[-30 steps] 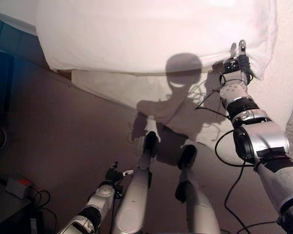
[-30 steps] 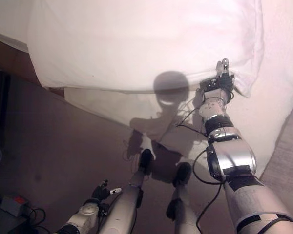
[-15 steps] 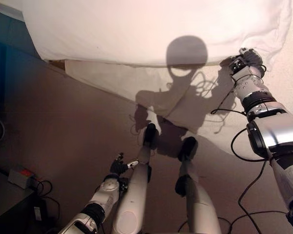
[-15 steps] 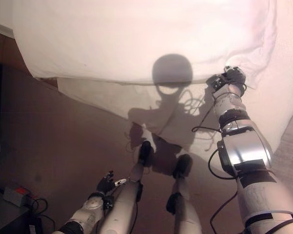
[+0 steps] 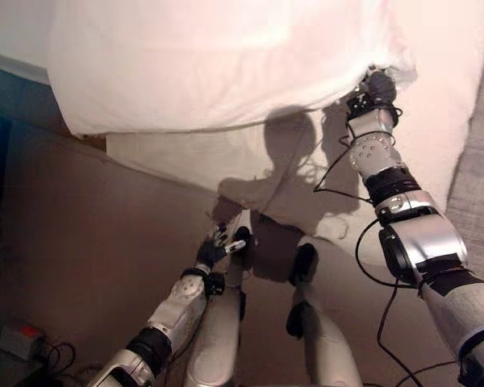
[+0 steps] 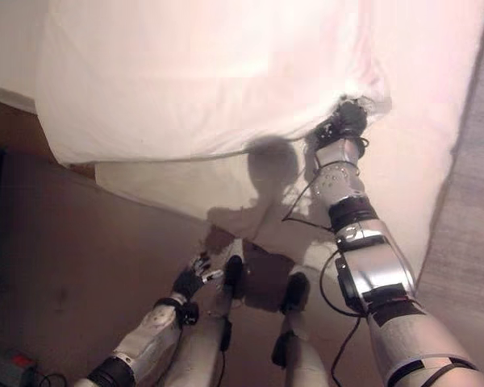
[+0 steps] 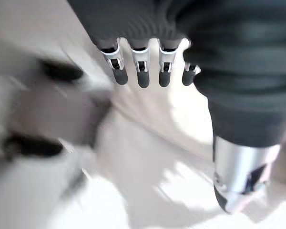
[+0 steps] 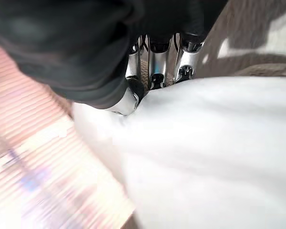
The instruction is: Make the bed
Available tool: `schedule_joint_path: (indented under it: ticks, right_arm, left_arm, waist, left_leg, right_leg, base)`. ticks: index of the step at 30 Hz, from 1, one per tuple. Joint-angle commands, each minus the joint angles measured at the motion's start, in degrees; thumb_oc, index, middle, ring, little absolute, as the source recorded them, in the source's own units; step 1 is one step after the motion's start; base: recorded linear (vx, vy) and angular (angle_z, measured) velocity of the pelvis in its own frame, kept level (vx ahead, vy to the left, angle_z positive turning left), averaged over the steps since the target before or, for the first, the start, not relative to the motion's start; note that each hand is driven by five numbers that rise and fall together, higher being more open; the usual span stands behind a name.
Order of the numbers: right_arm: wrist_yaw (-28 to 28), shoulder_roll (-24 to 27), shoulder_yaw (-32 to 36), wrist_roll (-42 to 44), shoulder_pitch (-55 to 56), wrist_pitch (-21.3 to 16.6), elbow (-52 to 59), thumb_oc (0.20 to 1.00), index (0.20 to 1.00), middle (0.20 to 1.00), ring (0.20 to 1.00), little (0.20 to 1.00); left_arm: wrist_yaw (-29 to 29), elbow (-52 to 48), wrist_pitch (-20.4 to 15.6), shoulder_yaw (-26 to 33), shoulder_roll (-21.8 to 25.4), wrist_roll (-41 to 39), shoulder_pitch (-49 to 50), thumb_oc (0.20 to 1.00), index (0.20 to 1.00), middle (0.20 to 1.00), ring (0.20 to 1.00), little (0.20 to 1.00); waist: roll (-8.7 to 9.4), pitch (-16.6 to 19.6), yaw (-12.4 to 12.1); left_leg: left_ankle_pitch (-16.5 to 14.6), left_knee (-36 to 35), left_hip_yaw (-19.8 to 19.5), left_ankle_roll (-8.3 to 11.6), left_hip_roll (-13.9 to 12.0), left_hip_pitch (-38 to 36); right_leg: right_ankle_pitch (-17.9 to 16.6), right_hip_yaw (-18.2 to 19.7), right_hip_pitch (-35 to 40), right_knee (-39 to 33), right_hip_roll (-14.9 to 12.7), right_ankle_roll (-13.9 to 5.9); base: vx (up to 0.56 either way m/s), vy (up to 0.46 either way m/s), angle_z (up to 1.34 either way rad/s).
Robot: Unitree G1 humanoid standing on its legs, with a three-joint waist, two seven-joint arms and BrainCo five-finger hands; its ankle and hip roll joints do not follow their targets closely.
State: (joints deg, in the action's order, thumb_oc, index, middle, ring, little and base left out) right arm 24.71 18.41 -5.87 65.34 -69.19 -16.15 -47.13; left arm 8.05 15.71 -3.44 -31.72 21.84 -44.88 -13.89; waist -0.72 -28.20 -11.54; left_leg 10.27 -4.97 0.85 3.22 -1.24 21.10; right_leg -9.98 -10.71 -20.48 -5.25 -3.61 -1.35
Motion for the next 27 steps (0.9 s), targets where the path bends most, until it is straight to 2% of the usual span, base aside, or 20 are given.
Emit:
schedule_joint_path:
  ticks: [1, 6, 8, 14, 17, 22, 27]
  right_arm:
    - [-1.87, 1.48, -0.68, -1.72, 1.10, -4.10, 5.28, 0.200, 0.200, 0.200, 0.200, 0.200]
    - [-3.13, -1.25, -1.49, -1.21, 3.89, -2.47, 5.66, 0.200, 0.200, 0.200, 0.200, 0.200]
    - [-3.43, -2.70, -2.59, -1.01, 5.81, -1.13, 5.43, 0.200, 0.200, 0.200, 0.200, 0.200]
    - [-3.27, -5.83, -4.36, 0.13, 9.43, 0.69, 6.16, 0.200, 0.200, 0.200, 0.200, 0.200]
    - [-3.16, -7.77, -5.51, -0.15, 12.63, 0.95, 8.09, 0.200, 0.200, 0.200, 0.200, 0.200]
    - [-1.84, -10.10, -6.95, -1.38, 19.53, 0.63, 13.59, 0.200, 0.200, 0.200, 0.200, 0.200]
    - [-1.11, -11.59, -6.91, -2.12, 24.61, 0.57, 16.00, 0.200, 0.200, 0.200, 0.200, 0.200]
  left_arm:
    - [-5.03, -7.24, 0.07, -4.30, -1.03, -10.52, 3.36, 1.000, 1.000, 1.000, 1.000, 1.000]
    - [-4.68, -11.94, -0.05, -5.44, -1.21, -16.97, 1.76, 1.000, 1.000, 1.000, 1.000, 1.000]
    - [-2.83, -14.68, -0.78, -7.14, -1.78, -20.97, -0.53, 1.000, 1.000, 1.000, 1.000, 1.000]
    - [1.76, -12.11, -1.96, -8.28, -6.03, -30.39, -4.23, 1.000, 1.000, 1.000, 1.000, 1.000]
    - [3.91, -6.97, -3.04, -4.79, -8.82, -32.71, -6.11, 1.000, 1.000, 1.000, 1.000, 1.000]
    - [9.97, 3.24, -10.50, 6.79, -15.25, -35.77, -14.57, 1.000, 1.000, 1.000, 1.000, 1.000]
    - [14.60, 9.32, -14.80, 15.37, -17.73, -35.32, -21.27, 1.000, 1.000, 1.000, 1.000, 1.000]
  waist:
    - [-3.28, 2.84, 2.51]
    - [-3.73, 5.01, 3.67]
    - [-3.74, 6.73, 4.61]
    - [-3.14, 10.04, 6.29]
    - [-2.35, 11.46, 6.96]
    - [-0.37, 12.89, 7.86]
    - [1.10, 13.70, 8.22]
  left_leg:
    - [-5.50, -0.03, 1.06, -2.08, 4.64, -4.72]
    - [-6.30, -0.03, 1.57, -2.64, 4.90, -8.65]
    - [-7.07, -0.03, 1.72, -2.99, 5.07, -10.98]
    - [-7.29, -0.03, 1.77, -3.13, 4.90, -13.82]
    - [-7.61, -0.03, 2.05, -3.10, 4.65, -14.84]
    - [-7.86, -0.03, 2.27, -2.86, 4.18, -15.88]
    - [-8.03, -0.03, 2.72, -2.61, 3.69, -16.22]
  right_leg:
    - [2.34, 0.19, 4.32, 1.54, -3.18, -7.29]
    - [3.31, 1.00, 6.94, 2.07, -3.08, -6.98]
    - [4.20, 1.56, 8.64, 2.65, -2.69, -6.82]
    - [4.68, 1.70, 11.15, 2.52, -2.49, -6.58]
    - [5.07, 1.78, 11.95, 2.66, -2.24, -6.47]
    - [5.49, 1.51, 12.92, 2.81, -1.85, -6.23]
    - [5.65, 1.28, 13.30, 2.80, -1.55, -6.18]
  base:
    - [-0.01, 0.050, -0.22]
    - [0.00, 0.017, -0.06]
    - [0.00, -0.001, -0.17]
    - [0.00, -0.011, -0.08]
    - [0.01, -0.014, -0.06]
    - [0.00, -0.040, -0.11]
    - [0.00, -0.017, -0.02]
